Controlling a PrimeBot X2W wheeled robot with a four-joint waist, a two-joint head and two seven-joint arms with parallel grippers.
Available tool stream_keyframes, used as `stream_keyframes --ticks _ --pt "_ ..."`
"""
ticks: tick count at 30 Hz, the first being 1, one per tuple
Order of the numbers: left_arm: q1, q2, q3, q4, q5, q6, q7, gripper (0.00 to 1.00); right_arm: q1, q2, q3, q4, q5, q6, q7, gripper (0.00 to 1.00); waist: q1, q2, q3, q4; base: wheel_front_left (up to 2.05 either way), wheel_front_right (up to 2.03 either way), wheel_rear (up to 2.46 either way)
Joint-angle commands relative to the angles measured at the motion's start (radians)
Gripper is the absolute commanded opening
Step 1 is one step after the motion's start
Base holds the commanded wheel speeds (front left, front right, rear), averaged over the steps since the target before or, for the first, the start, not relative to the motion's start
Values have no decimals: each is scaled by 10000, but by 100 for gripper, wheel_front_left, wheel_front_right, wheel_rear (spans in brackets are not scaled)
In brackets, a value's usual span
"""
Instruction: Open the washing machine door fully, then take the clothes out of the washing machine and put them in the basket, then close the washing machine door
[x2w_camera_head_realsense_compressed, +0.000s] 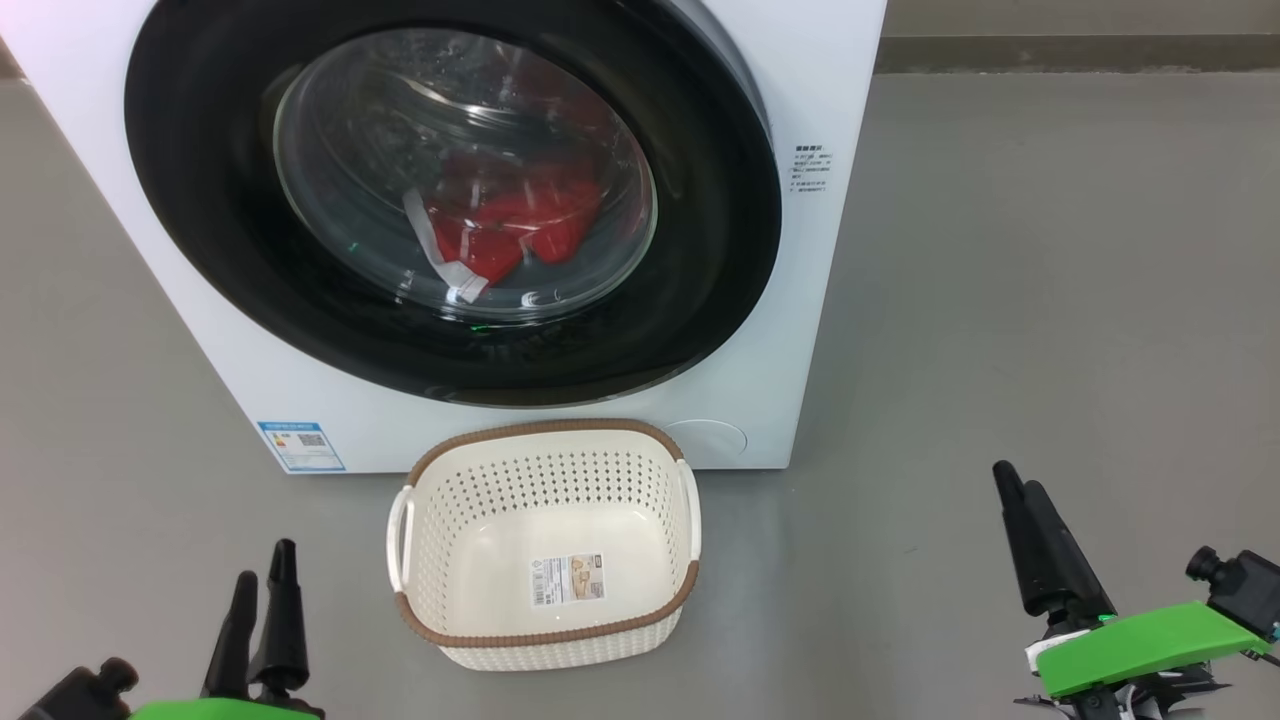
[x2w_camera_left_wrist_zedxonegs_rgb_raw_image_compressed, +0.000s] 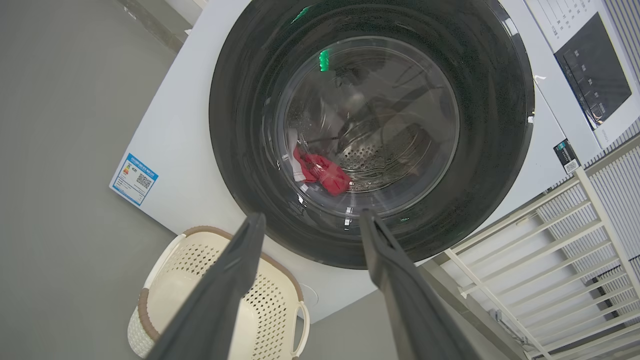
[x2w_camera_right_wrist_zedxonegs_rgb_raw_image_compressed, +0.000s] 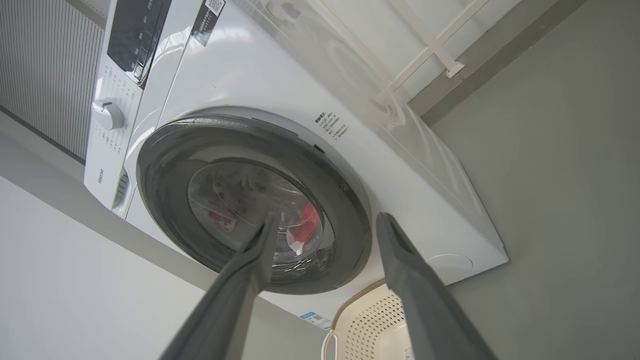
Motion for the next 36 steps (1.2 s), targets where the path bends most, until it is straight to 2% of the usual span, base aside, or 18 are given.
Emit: stream_keyframes --ticks 1,17,36 --pt "-408 221 185 -336 489 -29 -140 100 -508 -206 238 -379 -481 -6 -134 100 -1 0 -8 6 0 0 0" --pt "-406 206 210 -515 3897 -33 -615 100 -576 -518 829 -601 -3304 -7 -609 100 -1 0 -13 65 0 0 0" --pt "-415 181 187 -758 6230 -38 -1149 100 -662 -772 1198 -858 -5375 -8 -1144 100 -1 0 -28 140 0 0 0"
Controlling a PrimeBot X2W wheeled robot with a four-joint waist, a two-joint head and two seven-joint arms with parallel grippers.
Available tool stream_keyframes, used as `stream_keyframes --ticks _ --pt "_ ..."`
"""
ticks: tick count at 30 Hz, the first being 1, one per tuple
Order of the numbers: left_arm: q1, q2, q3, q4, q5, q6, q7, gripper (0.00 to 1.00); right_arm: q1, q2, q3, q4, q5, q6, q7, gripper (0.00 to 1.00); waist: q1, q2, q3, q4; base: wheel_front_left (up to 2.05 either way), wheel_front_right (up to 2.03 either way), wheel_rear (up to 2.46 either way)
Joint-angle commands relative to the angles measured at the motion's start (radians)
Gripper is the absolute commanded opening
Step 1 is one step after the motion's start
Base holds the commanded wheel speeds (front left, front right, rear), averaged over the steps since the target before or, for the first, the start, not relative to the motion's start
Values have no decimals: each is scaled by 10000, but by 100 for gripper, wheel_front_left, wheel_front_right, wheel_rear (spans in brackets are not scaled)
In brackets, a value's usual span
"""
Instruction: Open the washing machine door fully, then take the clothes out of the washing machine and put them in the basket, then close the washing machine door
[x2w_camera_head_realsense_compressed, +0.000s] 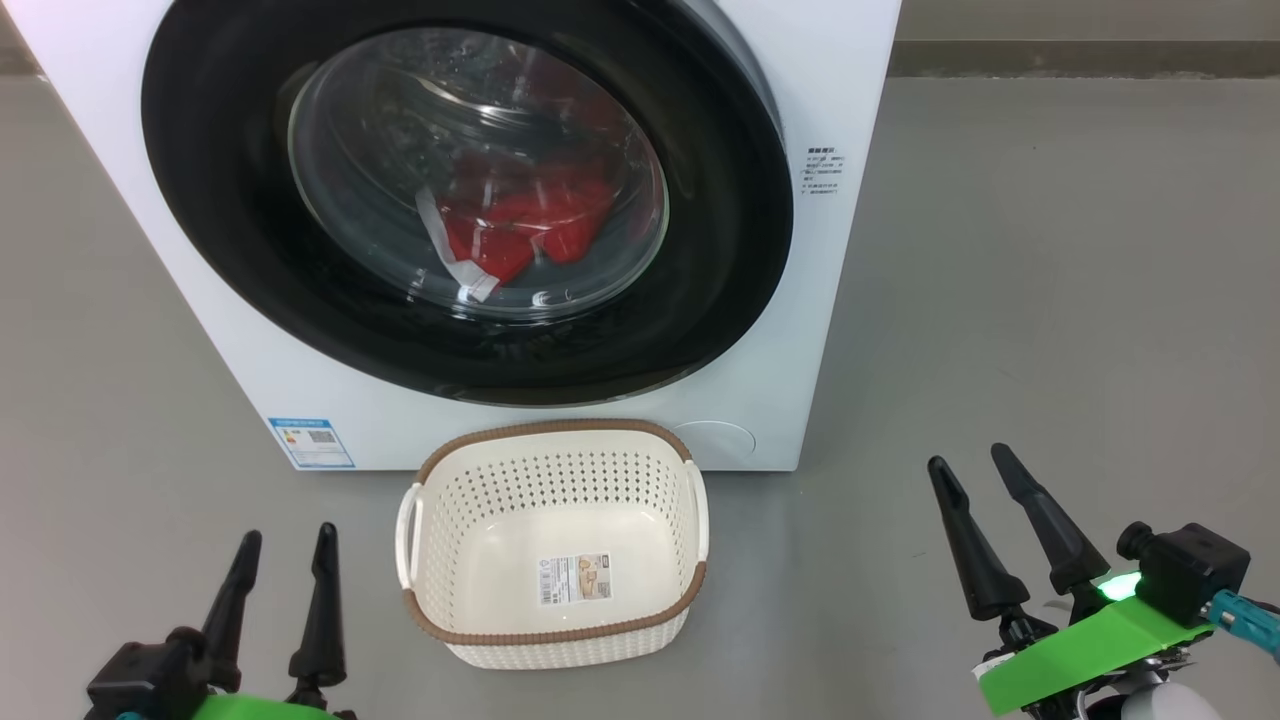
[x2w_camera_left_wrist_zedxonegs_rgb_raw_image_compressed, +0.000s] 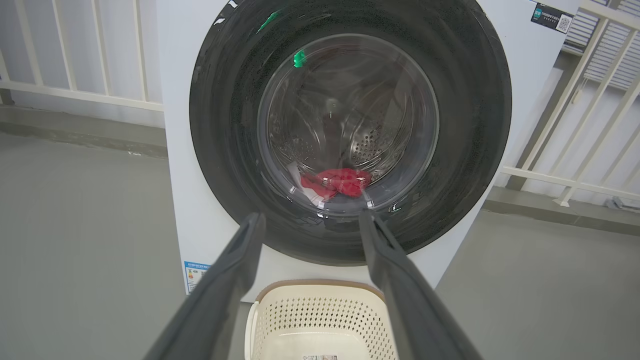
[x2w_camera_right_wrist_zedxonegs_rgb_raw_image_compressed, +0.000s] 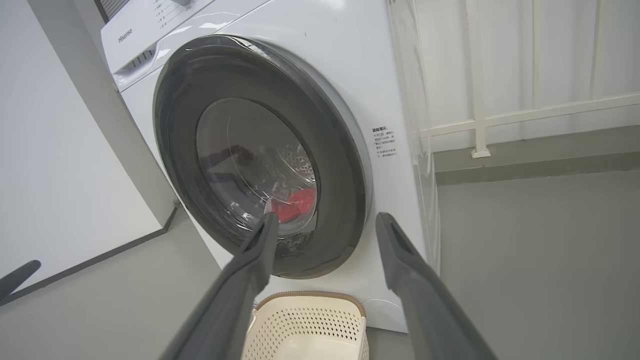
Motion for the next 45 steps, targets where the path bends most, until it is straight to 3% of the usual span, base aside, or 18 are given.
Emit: stream_keyframes --ticks 1,16,45 --pt "-416 186 254 -332 307 -29 -136 100 -418 -179 241 -348 -274 -8 -149 100 0 -1 -2 5 0 0 0" --pt "-426 215 220 -593 2005 -33 -578 100 -465 -374 550 -650 -1813 -9 -592 100 0 -1 -4 45 0 0 0" --pt "-425 198 263 -595 1868 -33 -578 100 -450 -370 424 -462 -1835 -9 -592 100 0 -1 9 41 0 0 0"
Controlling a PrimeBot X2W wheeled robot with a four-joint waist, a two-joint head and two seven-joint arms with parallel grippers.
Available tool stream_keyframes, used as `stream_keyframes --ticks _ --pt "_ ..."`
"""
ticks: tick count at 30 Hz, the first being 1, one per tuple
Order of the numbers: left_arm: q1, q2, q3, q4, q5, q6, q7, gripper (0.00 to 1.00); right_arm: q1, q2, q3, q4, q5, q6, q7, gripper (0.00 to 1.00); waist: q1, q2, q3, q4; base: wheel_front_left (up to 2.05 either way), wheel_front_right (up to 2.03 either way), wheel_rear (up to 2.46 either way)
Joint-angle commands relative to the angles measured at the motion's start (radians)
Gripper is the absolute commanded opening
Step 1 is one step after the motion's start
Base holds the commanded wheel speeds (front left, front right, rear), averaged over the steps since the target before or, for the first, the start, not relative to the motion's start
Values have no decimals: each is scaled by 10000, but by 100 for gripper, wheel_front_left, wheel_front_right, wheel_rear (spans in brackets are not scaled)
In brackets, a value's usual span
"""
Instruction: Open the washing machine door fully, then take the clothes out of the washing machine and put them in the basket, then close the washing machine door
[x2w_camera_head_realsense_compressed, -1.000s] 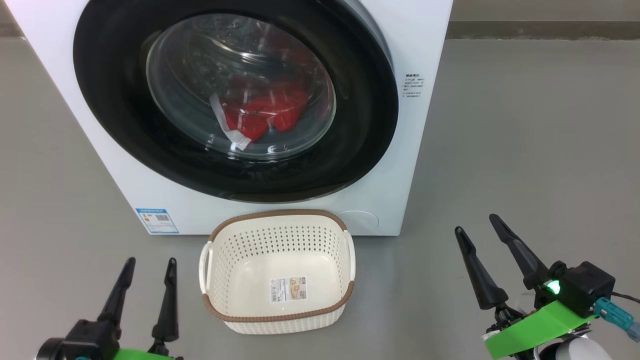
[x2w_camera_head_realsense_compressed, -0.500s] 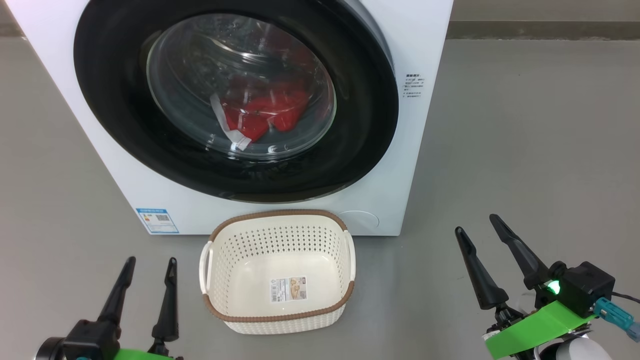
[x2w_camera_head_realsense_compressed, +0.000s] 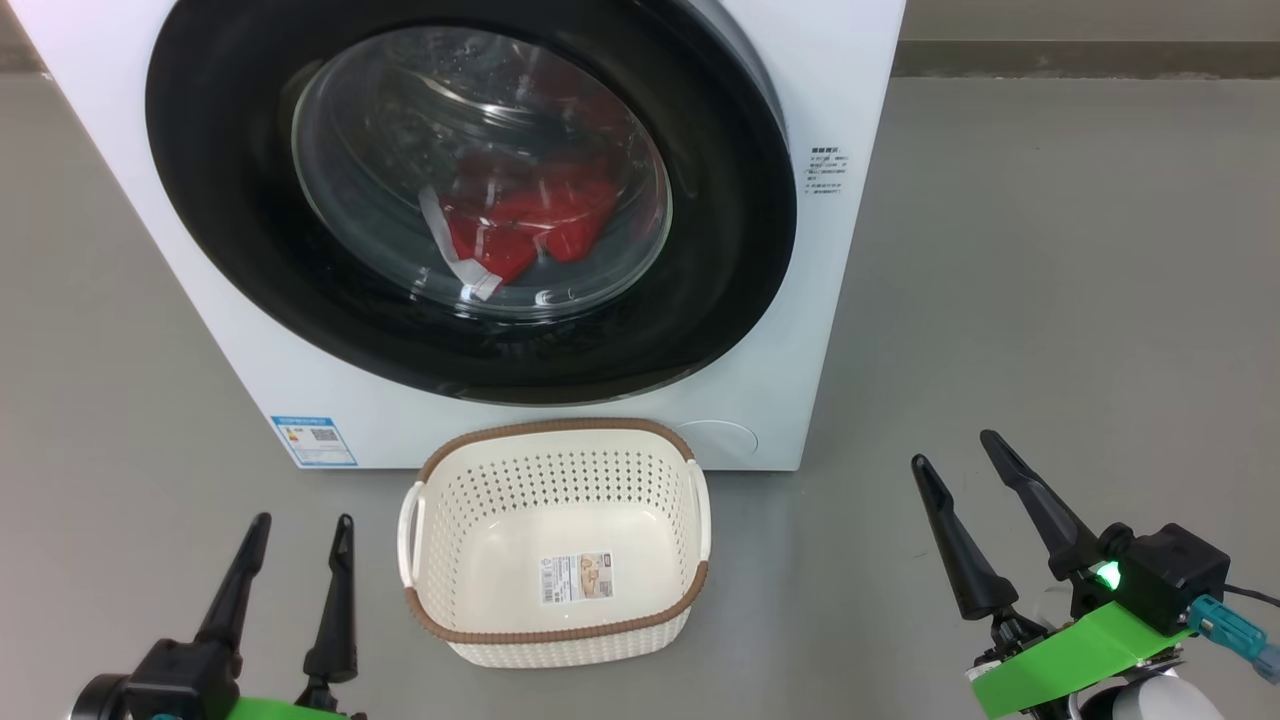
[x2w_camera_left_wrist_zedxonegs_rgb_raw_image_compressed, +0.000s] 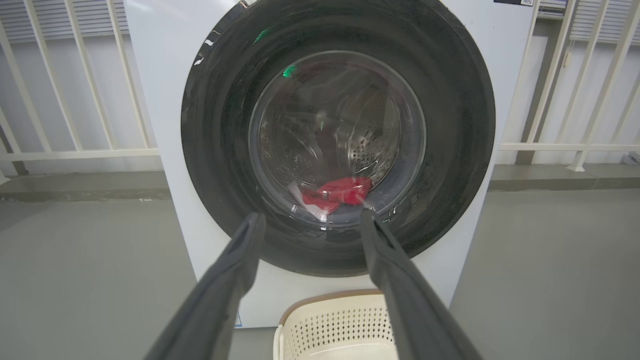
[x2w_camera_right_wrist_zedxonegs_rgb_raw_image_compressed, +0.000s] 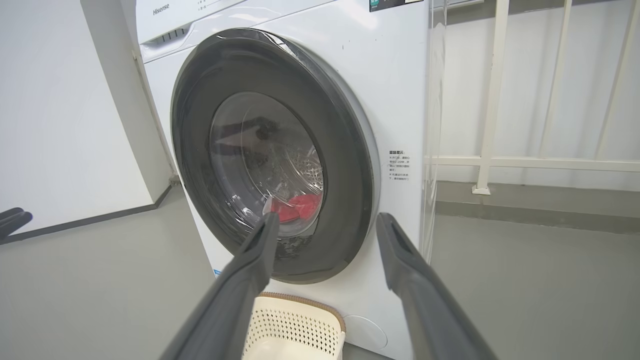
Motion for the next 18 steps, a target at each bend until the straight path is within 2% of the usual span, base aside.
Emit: stream_keyframes --ticks 1,18 --pt "-423 194 320 -304 -44 -31 -82 100 -337 -148 176 -212 -160 -9 -118 100 -1 0 7 2 0 0 0" --pt "-435 243 292 -374 -117 -31 -82 100 -411 -159 71 -96 -5 -9 -118 100 -1 0 175 56 0 0 0"
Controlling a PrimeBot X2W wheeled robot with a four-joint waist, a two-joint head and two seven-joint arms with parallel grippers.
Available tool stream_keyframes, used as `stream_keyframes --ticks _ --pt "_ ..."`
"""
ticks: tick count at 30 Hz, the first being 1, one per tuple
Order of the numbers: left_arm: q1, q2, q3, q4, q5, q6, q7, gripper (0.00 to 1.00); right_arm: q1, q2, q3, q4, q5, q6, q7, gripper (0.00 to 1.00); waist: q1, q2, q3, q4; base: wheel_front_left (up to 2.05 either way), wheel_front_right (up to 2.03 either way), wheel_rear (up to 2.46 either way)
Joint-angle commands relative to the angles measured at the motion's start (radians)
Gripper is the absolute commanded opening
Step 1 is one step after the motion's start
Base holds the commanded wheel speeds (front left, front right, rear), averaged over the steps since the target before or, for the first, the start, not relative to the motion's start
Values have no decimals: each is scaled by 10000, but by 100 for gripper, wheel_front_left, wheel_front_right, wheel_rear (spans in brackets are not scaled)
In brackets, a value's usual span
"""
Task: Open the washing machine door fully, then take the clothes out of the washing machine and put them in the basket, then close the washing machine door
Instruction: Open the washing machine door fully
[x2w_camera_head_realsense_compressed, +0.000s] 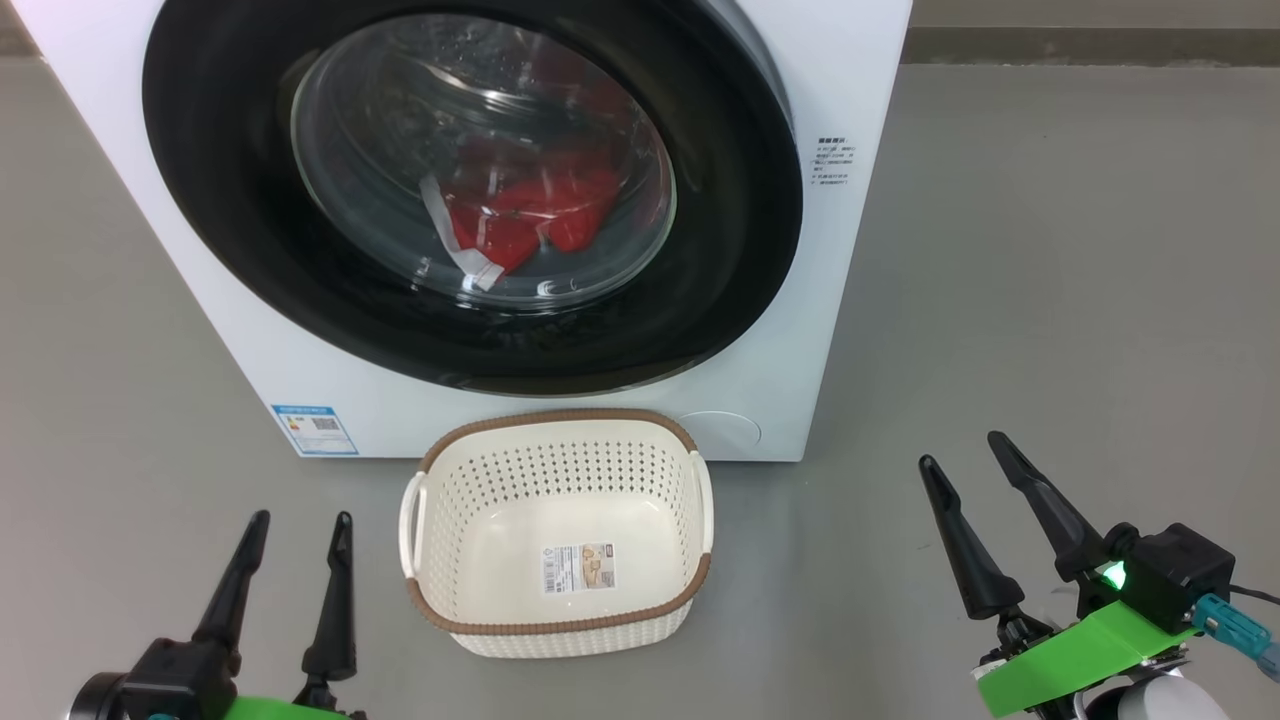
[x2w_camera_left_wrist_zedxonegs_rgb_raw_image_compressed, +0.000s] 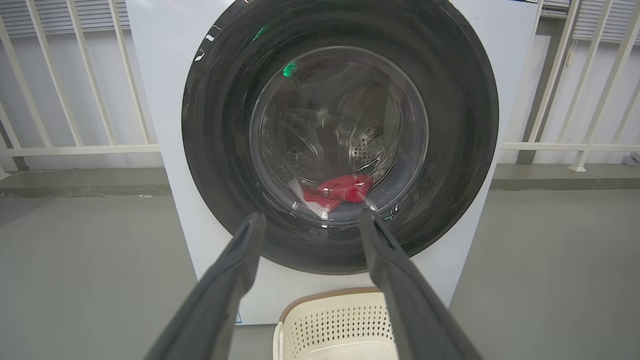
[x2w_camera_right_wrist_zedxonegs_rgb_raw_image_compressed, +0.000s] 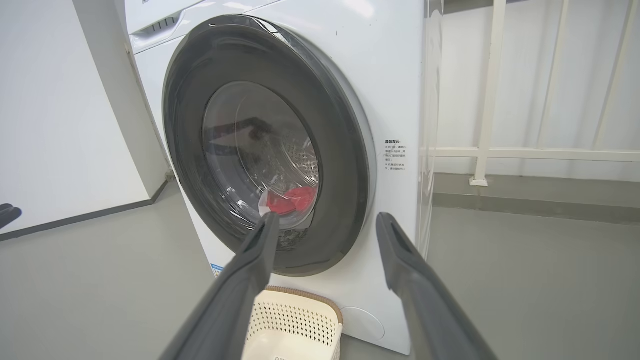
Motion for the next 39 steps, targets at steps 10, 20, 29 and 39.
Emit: stream_keyframes --ticks 10,20,29,39 --pt "-626 292 236 -456 -117 -31 -82 100 -684 -152 -54 -298 173 -9 -118 100 -1 0 535 123 0 0 0" --pt "-858 350 182 -587 -196 -31 -82 100 -1252 -324 -323 -214 279 -9 -118 100 -1 0 1108 232 0 0 0" --pt "-1160 404 183 -912 -300 -31 -82 100 -1993 -449 -671 -18 551 -9 -118 100 -1 0 1782 376 0 0 0" --pt "-1499 391 175 -1064 -412 -31 -82 100 -3125 -919 -947 471 1077 -9 -118 100 -1 0 2496 680 0 0 0"
